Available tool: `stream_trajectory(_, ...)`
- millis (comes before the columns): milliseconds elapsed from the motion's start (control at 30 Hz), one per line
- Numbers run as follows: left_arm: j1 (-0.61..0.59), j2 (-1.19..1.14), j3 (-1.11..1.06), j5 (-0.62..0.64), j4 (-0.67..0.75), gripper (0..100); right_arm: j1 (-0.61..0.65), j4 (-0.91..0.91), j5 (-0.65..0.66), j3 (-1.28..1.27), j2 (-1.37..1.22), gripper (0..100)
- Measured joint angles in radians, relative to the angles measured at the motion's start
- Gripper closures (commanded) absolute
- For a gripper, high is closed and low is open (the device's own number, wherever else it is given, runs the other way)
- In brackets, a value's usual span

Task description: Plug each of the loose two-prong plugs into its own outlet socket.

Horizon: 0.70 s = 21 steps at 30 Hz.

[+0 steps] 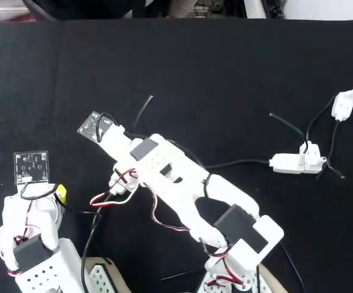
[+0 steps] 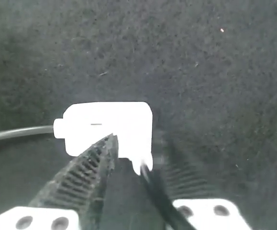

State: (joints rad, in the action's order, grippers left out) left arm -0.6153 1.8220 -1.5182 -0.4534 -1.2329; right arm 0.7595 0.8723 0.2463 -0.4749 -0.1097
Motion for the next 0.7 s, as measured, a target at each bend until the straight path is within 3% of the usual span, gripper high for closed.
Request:
stream_trajectory(400,0.037,0.000,-0.005,0.000,0.000,74,-0.040,0.034,0.000,0.012,-0.002,98.6)
stream_trajectory(533,0.040,0.000,-0.005,0.000,0.000,74,-0.173,0.048,0.009,0.012,-0.002,98.6)
stream_trajectory(700,0.041,0.000,-0.014,0.000,0.000,74,-0.451,0.055,0.124,0.014,-0.002,98.6)
